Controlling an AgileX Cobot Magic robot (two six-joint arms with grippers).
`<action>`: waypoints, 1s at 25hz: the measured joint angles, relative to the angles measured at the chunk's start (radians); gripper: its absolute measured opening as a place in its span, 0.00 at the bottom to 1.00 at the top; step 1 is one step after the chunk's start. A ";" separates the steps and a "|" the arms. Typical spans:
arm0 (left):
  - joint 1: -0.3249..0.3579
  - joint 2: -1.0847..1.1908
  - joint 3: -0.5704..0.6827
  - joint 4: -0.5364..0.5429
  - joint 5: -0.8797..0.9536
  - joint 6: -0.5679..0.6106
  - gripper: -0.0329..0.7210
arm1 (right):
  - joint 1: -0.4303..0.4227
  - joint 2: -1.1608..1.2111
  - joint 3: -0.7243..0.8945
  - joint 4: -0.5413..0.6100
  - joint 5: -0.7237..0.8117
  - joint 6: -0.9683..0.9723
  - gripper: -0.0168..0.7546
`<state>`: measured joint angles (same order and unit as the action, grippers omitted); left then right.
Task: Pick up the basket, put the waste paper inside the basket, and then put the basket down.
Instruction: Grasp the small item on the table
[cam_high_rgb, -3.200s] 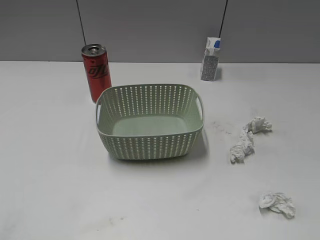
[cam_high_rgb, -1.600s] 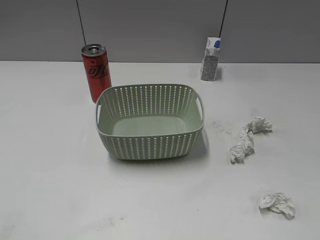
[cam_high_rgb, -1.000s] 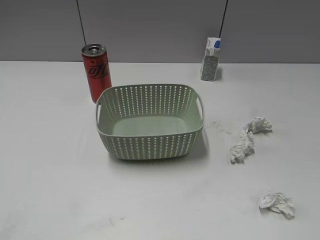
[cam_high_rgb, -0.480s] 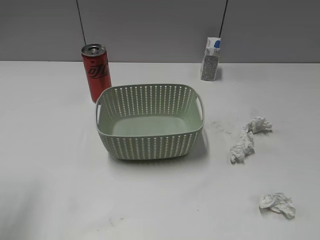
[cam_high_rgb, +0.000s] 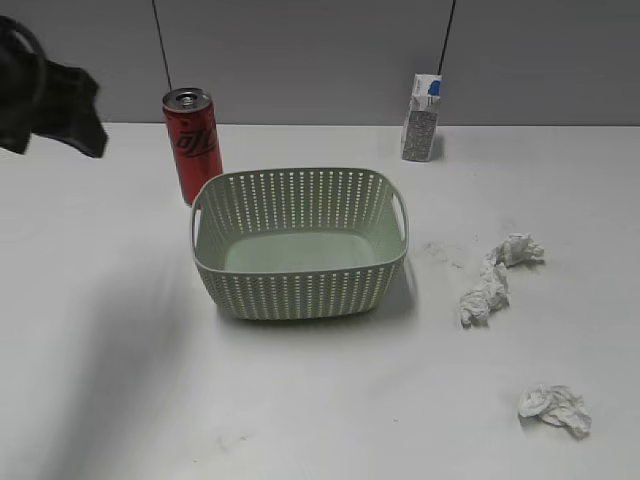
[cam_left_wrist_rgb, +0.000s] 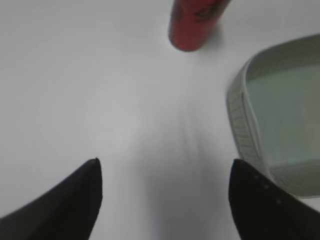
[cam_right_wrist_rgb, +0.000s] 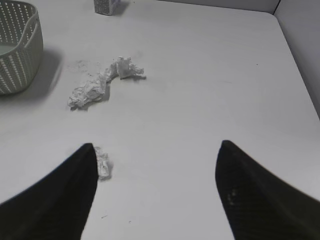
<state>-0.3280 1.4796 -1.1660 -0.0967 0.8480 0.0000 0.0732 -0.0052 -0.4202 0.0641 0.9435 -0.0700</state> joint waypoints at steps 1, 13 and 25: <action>-0.020 0.048 -0.031 0.000 0.015 -0.011 0.83 | 0.000 0.000 0.000 0.000 0.000 0.000 0.74; -0.154 0.433 -0.253 -0.026 0.054 -0.159 0.83 | 0.000 0.000 0.000 0.000 0.000 0.000 0.74; -0.154 0.593 -0.263 -0.107 0.034 -0.172 0.60 | 0.000 0.000 0.000 0.000 0.000 0.000 0.74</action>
<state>-0.4817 2.0730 -1.4288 -0.2034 0.8817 -0.1718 0.0732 -0.0052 -0.4202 0.0641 0.9435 -0.0700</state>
